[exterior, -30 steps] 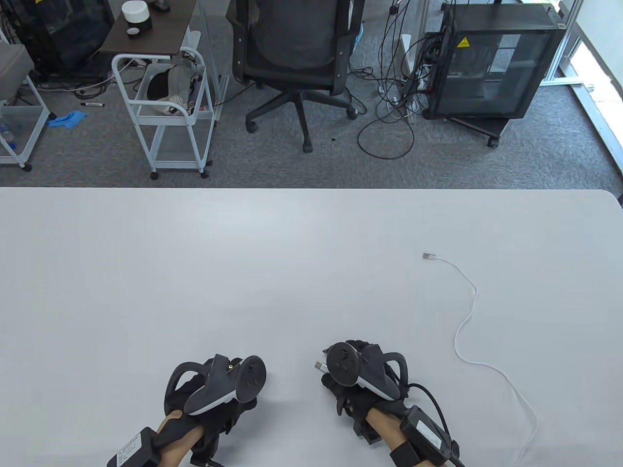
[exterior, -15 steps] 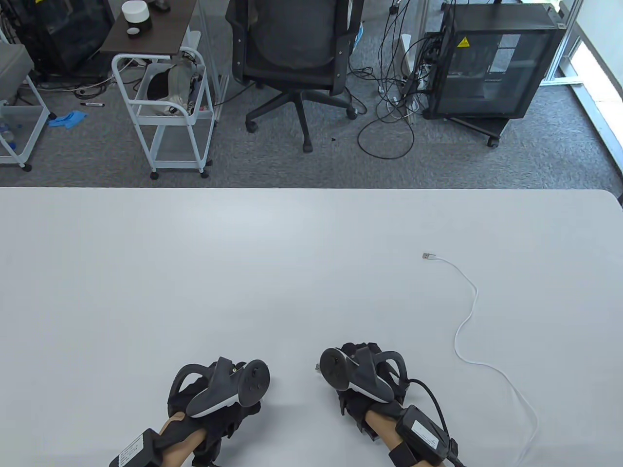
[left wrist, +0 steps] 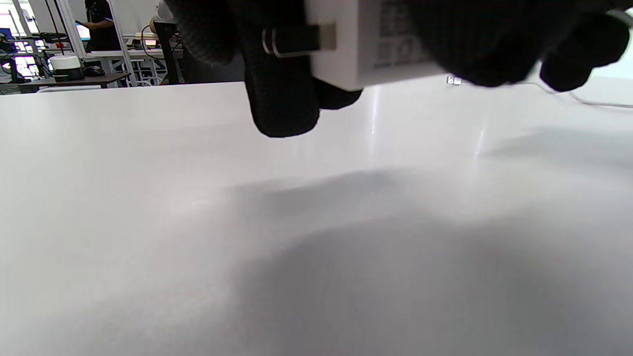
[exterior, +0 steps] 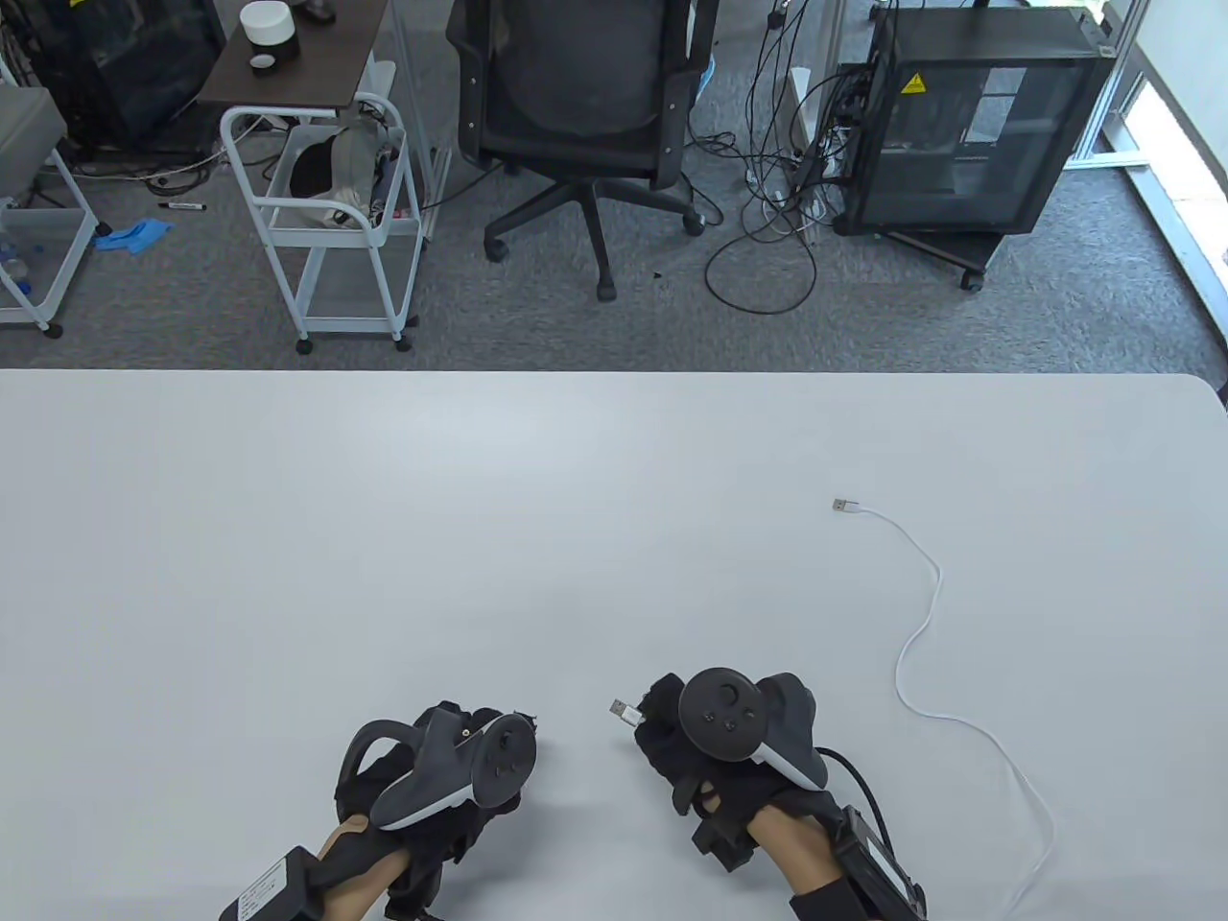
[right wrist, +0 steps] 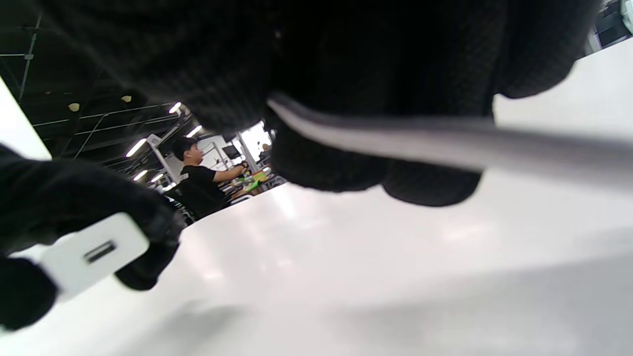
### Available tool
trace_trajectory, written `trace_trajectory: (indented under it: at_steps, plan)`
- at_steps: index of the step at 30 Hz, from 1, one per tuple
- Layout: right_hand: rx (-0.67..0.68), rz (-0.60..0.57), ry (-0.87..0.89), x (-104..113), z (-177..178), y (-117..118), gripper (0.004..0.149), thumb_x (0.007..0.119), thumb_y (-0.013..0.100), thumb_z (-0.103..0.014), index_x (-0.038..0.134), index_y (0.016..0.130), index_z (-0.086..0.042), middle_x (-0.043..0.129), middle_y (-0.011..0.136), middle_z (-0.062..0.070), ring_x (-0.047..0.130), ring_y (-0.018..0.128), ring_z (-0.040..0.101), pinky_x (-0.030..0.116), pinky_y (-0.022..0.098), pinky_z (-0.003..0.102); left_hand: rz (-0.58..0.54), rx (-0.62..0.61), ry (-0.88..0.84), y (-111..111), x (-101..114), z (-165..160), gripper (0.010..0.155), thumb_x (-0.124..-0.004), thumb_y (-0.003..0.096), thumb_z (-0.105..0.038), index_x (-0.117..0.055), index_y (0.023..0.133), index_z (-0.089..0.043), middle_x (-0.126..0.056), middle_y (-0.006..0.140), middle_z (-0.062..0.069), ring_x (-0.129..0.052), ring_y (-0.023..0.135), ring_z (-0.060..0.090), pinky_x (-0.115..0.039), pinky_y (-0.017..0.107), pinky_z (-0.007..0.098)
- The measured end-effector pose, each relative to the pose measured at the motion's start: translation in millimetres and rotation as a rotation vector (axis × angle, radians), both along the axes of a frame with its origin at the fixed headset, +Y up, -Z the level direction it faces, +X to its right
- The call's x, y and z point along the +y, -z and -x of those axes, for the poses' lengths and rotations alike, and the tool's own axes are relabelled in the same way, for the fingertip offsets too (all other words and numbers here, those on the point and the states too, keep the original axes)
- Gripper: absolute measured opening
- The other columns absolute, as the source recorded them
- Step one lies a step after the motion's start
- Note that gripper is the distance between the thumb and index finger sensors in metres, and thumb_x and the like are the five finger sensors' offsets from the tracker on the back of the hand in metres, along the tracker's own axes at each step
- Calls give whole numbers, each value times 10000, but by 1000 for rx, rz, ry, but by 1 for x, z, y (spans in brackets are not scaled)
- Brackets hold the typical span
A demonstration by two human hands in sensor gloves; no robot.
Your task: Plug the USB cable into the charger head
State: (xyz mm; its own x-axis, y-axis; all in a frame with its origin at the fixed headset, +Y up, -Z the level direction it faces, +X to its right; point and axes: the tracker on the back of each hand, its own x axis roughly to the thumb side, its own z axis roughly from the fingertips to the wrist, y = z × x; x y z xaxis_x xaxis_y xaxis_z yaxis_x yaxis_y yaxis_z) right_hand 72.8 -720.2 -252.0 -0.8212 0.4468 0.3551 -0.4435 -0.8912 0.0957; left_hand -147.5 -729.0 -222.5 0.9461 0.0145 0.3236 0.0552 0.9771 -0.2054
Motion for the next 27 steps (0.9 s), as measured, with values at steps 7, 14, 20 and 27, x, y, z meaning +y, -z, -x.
trace_trajectory:
  at_steps: [7, 14, 20, 27]
  plan:
    - [103, 57, 35, -6, 30, -14, 409, 829, 314, -437, 885, 598, -147, 1094, 311, -36, 1118, 396, 236, 778, 528, 510, -13, -38, -37, -4, 2, -5, 765, -783, 171, -521, -612, 896, -348, -864, 877, -126, -1020, 737, 102, -707, 777, 383]
    - [146, 38, 39, -8, 39, -23, 412, 824, 314, -443, 883, 595, -148, 1088, 298, -45, 1117, 387, 226, 782, 527, 503, -36, -54, -58, -7, 4, -9, 764, -780, 172, -525, -616, 895, -343, -867, 873, -121, -1023, 726, 105, -712, 770, 388]
    - [194, 102, 1, -11, 44, -25, 407, 838, 309, -436, 889, 589, -145, 1082, 290, -34, 1110, 395, 232, 770, 538, 514, -22, -84, -50, -9, 3, -12, 759, -806, 161, -516, -636, 886, -368, -872, 875, -121, -1023, 733, 110, -712, 768, 392]
    - [212, 94, -5, -8, 41, -26, 400, 849, 307, -431, 895, 597, -160, 1082, 308, -23, 1101, 421, 236, 753, 559, 522, -29, -122, -61, -14, 4, -17, 750, -817, 148, -524, -670, 872, -396, -895, 854, -138, -1035, 714, 97, -728, 760, 383]
